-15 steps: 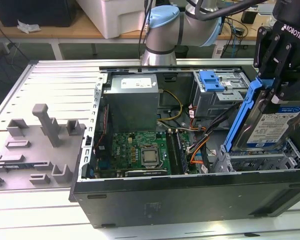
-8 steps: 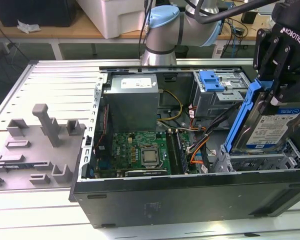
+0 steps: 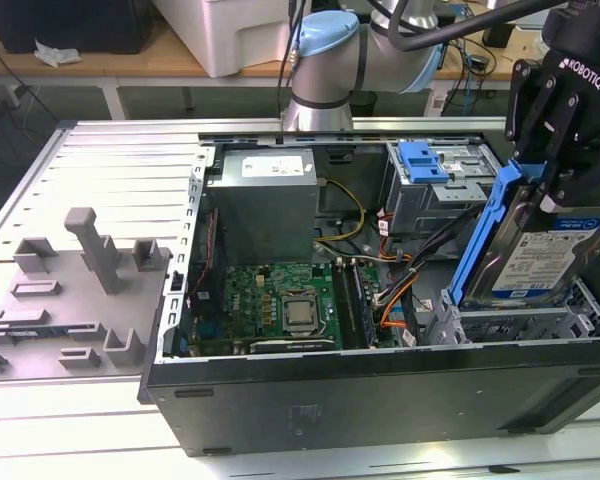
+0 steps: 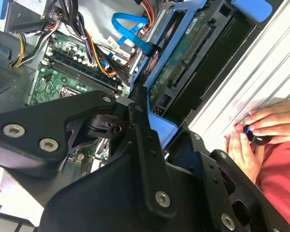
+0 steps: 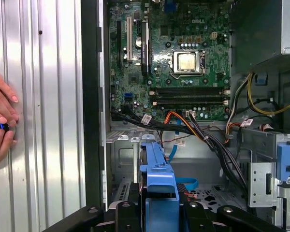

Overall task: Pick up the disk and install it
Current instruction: 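Insert the disk into the insertion slot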

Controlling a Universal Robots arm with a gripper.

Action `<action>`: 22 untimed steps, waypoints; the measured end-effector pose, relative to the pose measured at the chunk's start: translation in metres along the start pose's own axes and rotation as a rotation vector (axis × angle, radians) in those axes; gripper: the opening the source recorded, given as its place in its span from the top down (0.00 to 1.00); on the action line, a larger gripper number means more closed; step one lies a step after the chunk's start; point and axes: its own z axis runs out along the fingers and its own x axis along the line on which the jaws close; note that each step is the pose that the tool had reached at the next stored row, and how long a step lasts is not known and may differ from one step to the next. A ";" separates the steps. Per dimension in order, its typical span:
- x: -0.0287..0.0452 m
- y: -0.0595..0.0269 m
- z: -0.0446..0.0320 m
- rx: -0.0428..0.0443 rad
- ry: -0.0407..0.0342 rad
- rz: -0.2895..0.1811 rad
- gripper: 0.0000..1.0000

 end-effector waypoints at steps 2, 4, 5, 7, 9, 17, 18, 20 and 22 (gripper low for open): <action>0.0000 0.0000 0.0005 0.0000 0.0001 0.000 0.64; -0.0001 0.0000 0.0009 -0.0001 0.0000 0.000 0.64; -0.0001 0.0001 0.0014 -0.0001 -0.0001 0.000 0.64; -0.0001 0.0001 0.0022 -0.0001 0.0002 0.000 0.64; -0.0001 0.0001 0.0029 -0.0002 0.0003 0.000 0.64; -0.0001 0.0001 0.0051 0.0000 0.0002 0.000 0.64; -0.0001 0.0001 0.0052 0.0000 0.0002 0.000 0.64; -0.0001 0.0001 0.0053 0.0000 0.0000 0.000 0.64; -0.0001 0.0002 0.0053 0.0000 -0.0001 0.000 0.64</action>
